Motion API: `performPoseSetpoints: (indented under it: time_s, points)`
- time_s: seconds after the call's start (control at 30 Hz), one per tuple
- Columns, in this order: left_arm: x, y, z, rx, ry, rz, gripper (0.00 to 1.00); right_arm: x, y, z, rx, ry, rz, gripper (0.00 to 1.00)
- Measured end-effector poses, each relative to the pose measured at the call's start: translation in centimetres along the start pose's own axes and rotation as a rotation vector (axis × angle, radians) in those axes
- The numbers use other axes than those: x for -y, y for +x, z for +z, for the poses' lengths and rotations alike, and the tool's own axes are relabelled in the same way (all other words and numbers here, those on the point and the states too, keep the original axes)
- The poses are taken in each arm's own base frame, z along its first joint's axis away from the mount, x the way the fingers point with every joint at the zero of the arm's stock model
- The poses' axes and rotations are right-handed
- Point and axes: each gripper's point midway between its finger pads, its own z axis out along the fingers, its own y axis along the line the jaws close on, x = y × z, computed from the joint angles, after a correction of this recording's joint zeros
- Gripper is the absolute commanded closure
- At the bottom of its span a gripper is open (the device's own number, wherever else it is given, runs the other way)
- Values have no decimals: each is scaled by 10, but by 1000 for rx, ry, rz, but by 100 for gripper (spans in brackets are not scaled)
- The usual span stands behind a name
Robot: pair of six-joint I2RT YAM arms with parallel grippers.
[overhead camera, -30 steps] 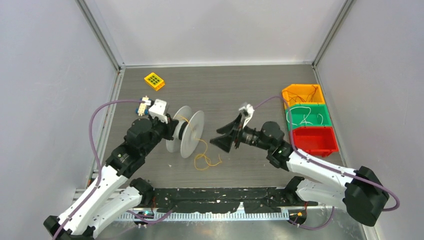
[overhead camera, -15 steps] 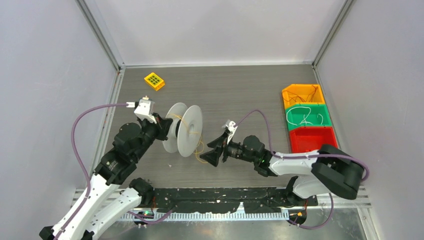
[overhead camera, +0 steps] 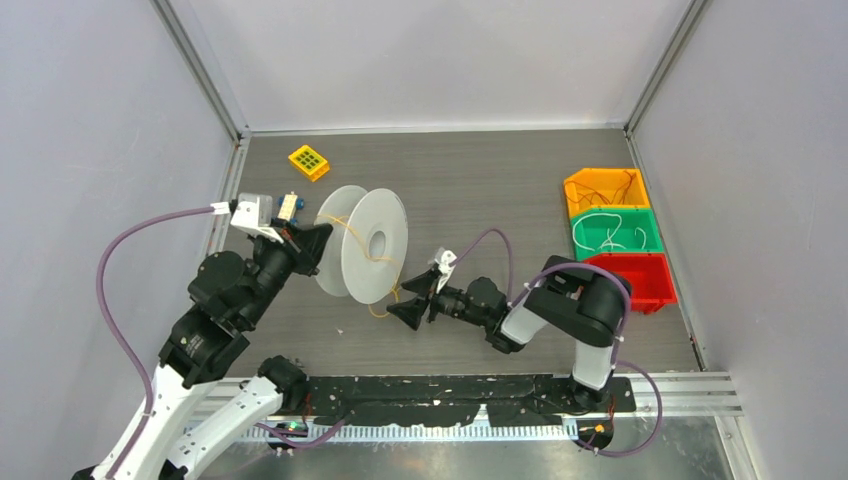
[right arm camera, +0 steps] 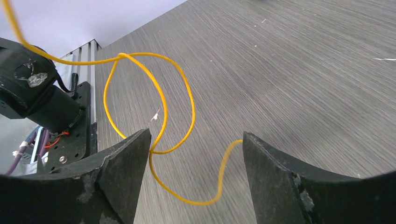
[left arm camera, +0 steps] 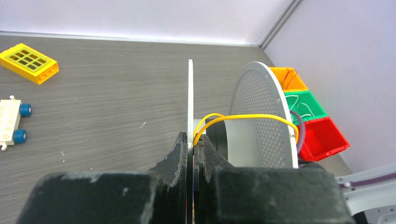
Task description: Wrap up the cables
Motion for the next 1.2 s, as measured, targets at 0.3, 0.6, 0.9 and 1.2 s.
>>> performPoseSetpoints:
  time_s: [0.3,0.6,0.9,1.2]
  points:
    - [3,-10,-5,14,2,-14,100,-7,4,14,18,-24,-1,82]
    - [-50,-24,-14,42,-283,119,100,47,-22,-37,119,308,86,95]
    - [-77,-42,-40,69,-440,180,100,93,-59,-71,224,601,186,87]
    - [-86,-37,-47,42,-480,212,100,117,-57,-96,180,719,239,79]
